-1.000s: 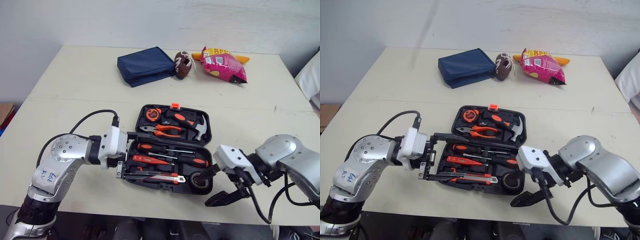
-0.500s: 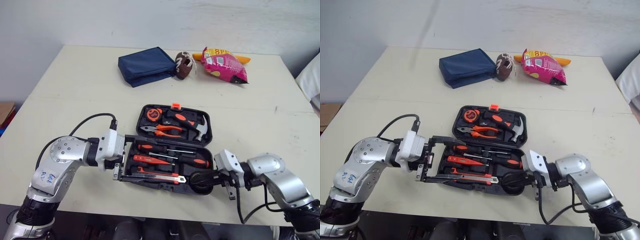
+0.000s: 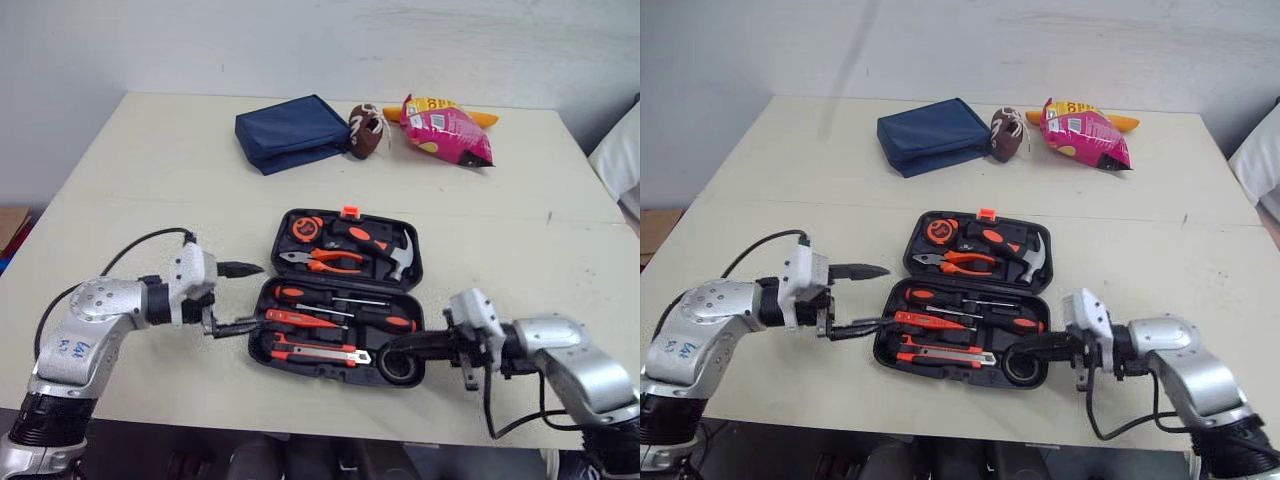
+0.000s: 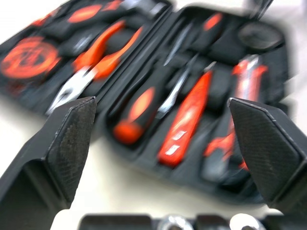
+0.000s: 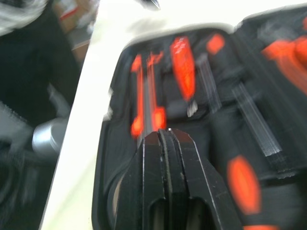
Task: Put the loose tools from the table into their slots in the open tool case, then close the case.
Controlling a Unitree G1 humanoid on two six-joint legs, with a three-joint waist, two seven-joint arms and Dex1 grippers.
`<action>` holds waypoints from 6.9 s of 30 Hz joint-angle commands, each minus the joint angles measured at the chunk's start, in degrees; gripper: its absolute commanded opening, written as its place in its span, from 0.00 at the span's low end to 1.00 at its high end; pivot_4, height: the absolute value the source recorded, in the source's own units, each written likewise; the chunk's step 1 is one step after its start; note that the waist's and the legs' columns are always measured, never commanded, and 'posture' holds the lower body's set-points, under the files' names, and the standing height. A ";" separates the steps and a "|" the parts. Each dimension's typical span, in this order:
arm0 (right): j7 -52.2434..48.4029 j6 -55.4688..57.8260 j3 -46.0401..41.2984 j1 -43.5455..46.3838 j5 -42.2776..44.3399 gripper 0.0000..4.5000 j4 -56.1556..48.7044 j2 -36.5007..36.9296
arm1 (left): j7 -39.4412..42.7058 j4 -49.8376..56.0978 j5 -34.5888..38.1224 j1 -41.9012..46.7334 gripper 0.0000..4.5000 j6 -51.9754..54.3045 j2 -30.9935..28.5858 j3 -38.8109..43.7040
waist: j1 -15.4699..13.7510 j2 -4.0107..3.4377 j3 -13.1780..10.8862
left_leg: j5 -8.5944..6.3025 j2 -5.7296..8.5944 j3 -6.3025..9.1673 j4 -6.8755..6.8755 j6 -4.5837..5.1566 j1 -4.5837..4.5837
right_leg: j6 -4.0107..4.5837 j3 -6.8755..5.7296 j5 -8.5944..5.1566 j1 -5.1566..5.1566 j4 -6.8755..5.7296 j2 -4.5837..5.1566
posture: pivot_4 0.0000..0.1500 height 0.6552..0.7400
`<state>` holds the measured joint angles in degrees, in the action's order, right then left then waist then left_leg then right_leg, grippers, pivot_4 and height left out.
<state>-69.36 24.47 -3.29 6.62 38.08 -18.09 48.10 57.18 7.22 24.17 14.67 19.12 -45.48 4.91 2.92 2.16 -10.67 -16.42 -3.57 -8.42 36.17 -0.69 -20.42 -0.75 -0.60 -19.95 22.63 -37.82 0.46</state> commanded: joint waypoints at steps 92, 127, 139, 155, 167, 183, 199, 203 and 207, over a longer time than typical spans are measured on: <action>39.23 67.55 4.62 50.09 -13.11 0.82 38.07 -13.72 | -26.63 -26.05 -0.66 37.28 0.62 53.43 16.54 -3.25 | 0.45 -0.16 -0.07 | 0.60 -0.07 -0.38 1.01 -0.47 -1.75 | 0.25 0.14 0.23 2.13 -1.38 0.02 | 1.00 1.00; 34.93 -41.74 5.32 9.03 -41.65 0.01 22.09 -10.48 | -17.78 -18.21 -22.45 10.89 0.00 -33.81 17.16 -5.06 | 0.32 -0.05 0.10 | 0.49 -0.01 -0.84 0.87 -0.19 -2.12 | -0.08 0.54 0.42 2.63 -1.11 -0.05 | 1.00 1.00; 44.21 -63.45 5.36 2.58 -50.11 0.20 30.09 -6.15 | -17.83 -19.55 -17.59 3.35 0.64 -47.24 13.01 -0.56 | 0.26 -0.08 0.11 | 0.15 -0.12 -0.97 0.74 0.01 -0.61 | -0.17 0.61 0.45 0.95 -0.53 -0.05 | 1.00 1.00; 35.95 -58.63 -2.24 -20.09 -33.39 0.90 20.02 6.07 | -11.43 -18.84 -6.17 -3.44 1.00 -30.62 2.11 7.87 | 0.00 0.09 0.16 | 0.18 -0.08 -1.16 0.12 0.01 -0.23 | -0.15 0.71 0.44 0.75 -0.22 -0.02 | 1.00 1.00; 15.74 -26.76 3.63 -26.60 -16.67 0.00 -1.86 9.93 | -8.94 -36.65 -15.37 22.95 0.00 -22.41 10.81 -5.40 | -0.12 0.18 0.17 | 0.21 -0.08 -1.12 0.09 -0.02 -0.09 | -0.22 0.71 0.48 0.62 -0.20 -0.09 | 1.00 1.00; 16.00 -20.77 9.06 -8.55 -23.48 0.00 7.61 -1.08 | 5.07 -64.87 -22.63 38.68 0.00 -37.22 19.89 -11.88 | 0.53 0.64 0.23 | 0.29 -0.16 -1.37 0.39 -0.14 -0.10 | -0.17 0.86 0.48 0.76 -0.49 -0.13 | 1.00 1.00; 19.69 -23.13 12.43 16.74 -30.68 0.00 28.41 -17.39 | 7.67 -18.11 -14.92 10.15 0.00 -19.61 12.10 -8.23 | 1.65 0.57 0.19 | 0.27 -0.23 -1.33 0.79 -0.18 -0.14 | 0.11 0.85 0.35 0.92 -1.15 -0.09 | 1.00 1.00; 19.82 -26.04 11.97 20.54 -32.75 0.00 33.63 -18.11 | 0.43 -14.10 -15.43 6.44 0.00 -15.86 12.84 -4.86 | 1.37 0.56 0.19 | 0.24 -0.19 -1.29 0.85 -0.11 -0.23 | 0.11 0.83 0.35 0.94 -1.12 -0.04 | 1.00 1.00; 19.01 -28.07 9.03 17.35 -32.43 0.00 32.39 -14.67 | -3.30 -13.63 -14.84 5.70 0.00 -14.89 10.65 -0.40 | 1.32 0.56 0.19 | 0.22 -0.20 -1.26 0.82 -0.10 -0.28 | 0.11 0.81 0.35 0.98 -1.09 -0.05 | 1.00 1.00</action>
<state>-49.93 -2.18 8.32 25.19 5.21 15.90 31.50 55.31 -8.30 7.90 19.95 4.53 -33.22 1.50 4.24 2.71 -10.48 -16.20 -3.77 -9.67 36.97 -0.79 -20.70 -0.65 0.20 -19.61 23.62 -38.90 0.41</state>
